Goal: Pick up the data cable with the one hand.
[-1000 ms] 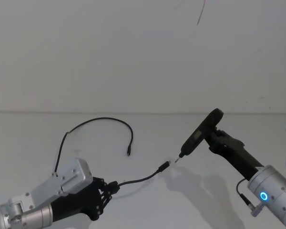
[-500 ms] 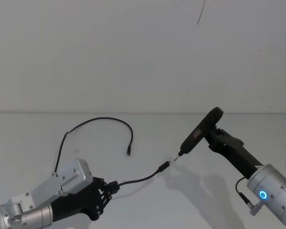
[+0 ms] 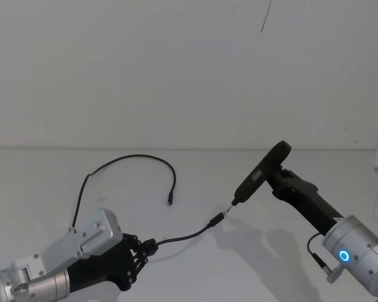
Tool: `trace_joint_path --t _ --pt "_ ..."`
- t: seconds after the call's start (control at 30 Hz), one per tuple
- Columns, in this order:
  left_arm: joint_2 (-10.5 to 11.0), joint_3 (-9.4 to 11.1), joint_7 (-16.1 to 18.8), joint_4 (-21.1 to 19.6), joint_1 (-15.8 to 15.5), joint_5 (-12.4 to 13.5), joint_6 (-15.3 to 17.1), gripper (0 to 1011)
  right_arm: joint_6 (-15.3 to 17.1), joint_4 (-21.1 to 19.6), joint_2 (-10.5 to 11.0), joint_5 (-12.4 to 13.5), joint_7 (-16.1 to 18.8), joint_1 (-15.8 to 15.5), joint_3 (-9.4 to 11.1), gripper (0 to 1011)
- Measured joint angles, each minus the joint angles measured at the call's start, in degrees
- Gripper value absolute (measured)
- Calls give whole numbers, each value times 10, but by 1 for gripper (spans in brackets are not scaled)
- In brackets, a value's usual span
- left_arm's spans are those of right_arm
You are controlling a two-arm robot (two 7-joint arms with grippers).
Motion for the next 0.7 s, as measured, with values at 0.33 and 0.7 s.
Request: trace_joint_path --t 0.33,0.7 --pt "0 0 0 0 0 0 0 39 1 5 1 5 0 4 -6 269" --pt "0 0 0 0 0 0 0 39 0 9 4 9 0 8 -11 269"
